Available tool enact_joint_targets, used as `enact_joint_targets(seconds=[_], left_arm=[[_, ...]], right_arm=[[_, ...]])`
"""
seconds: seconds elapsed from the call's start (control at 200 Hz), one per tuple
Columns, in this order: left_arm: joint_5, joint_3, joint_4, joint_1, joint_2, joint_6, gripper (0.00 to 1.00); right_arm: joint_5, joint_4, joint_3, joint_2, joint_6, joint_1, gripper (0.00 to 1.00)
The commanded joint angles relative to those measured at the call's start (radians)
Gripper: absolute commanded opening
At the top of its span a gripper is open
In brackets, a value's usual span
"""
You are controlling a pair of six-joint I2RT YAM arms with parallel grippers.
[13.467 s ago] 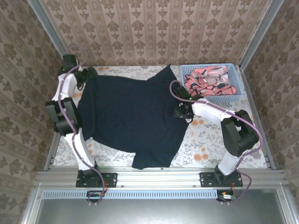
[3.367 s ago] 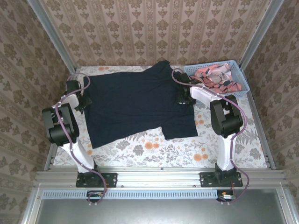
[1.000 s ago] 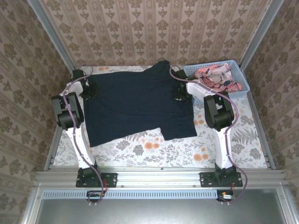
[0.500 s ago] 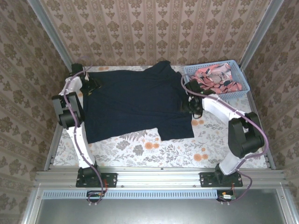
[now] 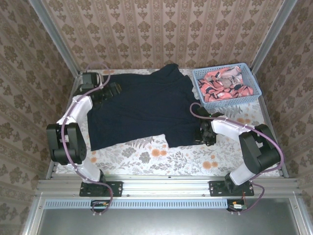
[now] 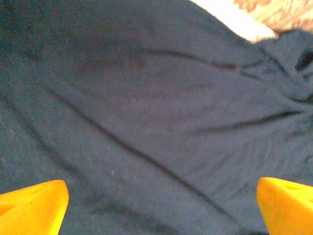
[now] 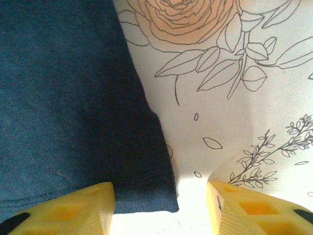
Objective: Fold and stack the mixed laundry pile
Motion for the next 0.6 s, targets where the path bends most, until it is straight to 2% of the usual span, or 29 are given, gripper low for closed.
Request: enact_joint_targets(seconds=[0.0, 0.18, 0.32, 0.44, 0.595], left_arm=[[-0.003, -0.067, 0.035, -0.017, -0.048, -0.05, 1.0], [-0.063, -0.121, 0.027, -0.017, -0.108, -0.06, 1.0], [-0.093, -0.148, -0.004, -0.017, -0.156, -0.06, 1.0], [-0.084, -0.16, -0.106, -0.02, -0.205, -0.046, 1.0], [-0.125, -0.217, -0.285, -0.024, -0.297, -0.043, 1.0]], right_arm=[[0.03, 0.027, 0.0, 0.015, 0.034, 0.01, 0.46], [0.023, -0.013, -0.012, 0.004, 0.067, 0.044, 0.23], [0.023, -0.005, -0.016, -0.025, 0.06, 0.044, 0.0], [0.092, -0.031, 0.043, -0.034, 0.001, 0.016, 0.0], [0.102, -0.012, 0.085, -0.043, -0.071, -0.136, 0.0]])
